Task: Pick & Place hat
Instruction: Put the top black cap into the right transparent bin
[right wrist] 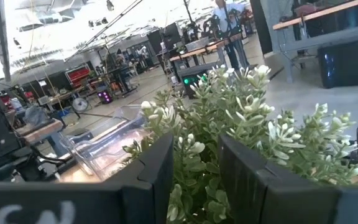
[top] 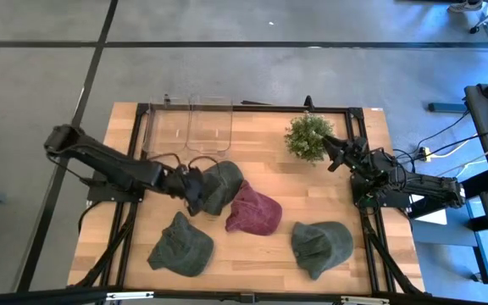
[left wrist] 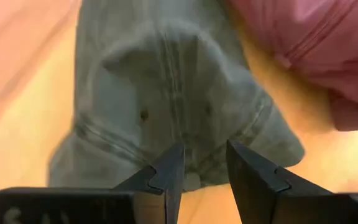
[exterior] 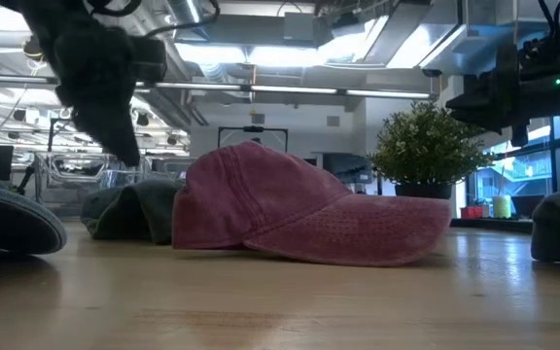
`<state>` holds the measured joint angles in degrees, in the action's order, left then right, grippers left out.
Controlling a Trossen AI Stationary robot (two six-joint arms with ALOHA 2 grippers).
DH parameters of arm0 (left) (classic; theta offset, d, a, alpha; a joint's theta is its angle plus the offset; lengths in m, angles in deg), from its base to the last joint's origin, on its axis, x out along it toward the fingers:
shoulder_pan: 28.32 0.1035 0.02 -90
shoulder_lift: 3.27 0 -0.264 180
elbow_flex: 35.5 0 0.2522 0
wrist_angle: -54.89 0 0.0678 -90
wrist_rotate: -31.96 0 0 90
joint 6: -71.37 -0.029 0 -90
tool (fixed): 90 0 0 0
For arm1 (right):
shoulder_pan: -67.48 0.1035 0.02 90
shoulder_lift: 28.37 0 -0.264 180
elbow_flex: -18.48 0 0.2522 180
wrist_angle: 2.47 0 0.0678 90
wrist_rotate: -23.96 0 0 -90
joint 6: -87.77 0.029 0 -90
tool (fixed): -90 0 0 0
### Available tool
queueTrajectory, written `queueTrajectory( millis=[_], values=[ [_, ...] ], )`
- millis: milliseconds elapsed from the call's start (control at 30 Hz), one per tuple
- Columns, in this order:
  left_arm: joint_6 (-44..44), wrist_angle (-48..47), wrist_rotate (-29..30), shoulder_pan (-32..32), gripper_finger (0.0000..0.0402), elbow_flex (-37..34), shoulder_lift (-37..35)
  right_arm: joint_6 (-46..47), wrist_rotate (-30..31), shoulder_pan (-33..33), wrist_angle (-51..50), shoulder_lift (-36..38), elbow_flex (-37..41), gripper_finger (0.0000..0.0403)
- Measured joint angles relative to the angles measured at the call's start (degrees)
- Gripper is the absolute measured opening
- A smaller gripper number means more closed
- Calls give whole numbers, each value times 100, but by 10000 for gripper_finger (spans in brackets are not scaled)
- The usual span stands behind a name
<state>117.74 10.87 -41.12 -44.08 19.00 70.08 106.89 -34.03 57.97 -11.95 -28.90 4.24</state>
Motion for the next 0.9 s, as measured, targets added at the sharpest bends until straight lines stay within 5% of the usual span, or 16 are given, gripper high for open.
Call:
queueTrajectory(
  millis=[200, 500, 900],
  values=[
    [933, -7, 49, -208, 113, 0, 832, -289, 0, 0, 0, 2, -2, 126],
    [1026, 25, -280, -209, 113, 47, 1768, -440, -4, 0, 0, 0, -2, 126],
    [908, 74, -295, -202, 47, 9, 1555, -458, -9, 0, 0, 2, -2, 126]
  ],
)
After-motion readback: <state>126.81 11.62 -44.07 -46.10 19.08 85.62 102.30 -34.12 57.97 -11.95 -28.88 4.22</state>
